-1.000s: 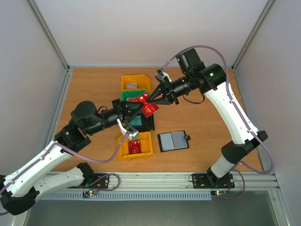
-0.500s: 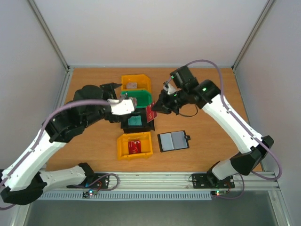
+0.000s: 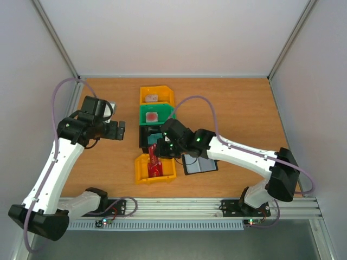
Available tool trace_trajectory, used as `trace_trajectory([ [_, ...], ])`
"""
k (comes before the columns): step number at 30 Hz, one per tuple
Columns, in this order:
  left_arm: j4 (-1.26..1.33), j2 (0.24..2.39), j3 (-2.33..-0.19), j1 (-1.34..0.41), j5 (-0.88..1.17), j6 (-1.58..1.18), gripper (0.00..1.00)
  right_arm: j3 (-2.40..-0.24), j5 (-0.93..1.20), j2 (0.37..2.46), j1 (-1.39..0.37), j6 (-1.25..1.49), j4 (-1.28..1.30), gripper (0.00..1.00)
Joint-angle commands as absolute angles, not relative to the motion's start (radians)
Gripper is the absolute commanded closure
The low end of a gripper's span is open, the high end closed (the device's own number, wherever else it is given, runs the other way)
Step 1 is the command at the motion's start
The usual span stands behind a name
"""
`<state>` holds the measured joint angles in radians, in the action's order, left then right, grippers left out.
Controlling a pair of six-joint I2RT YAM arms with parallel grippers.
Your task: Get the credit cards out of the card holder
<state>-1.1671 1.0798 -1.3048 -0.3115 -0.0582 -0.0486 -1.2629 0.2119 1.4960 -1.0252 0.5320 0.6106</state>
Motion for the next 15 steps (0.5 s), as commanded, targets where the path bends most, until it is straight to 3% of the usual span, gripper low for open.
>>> trace_trajectory([
  [1,-1.098,1.06,-1.184,-0.235,0.022,-0.234,0.01,-1.166,0.149,1.55,-1.043,0.485,0.335,0.99],
  [5,-1.042,1.03,-1.078,-0.196,0.027,-0.255,0.0,-1.091,0.142,1.601,-1.052,0.475,0.247,0.99],
  [15,-1.004,1.045,-1.048,-0.167,0.053,-0.268,0.01,-1.011,0.097,1.67,-1.111,0.533,0.175,0.99],
])
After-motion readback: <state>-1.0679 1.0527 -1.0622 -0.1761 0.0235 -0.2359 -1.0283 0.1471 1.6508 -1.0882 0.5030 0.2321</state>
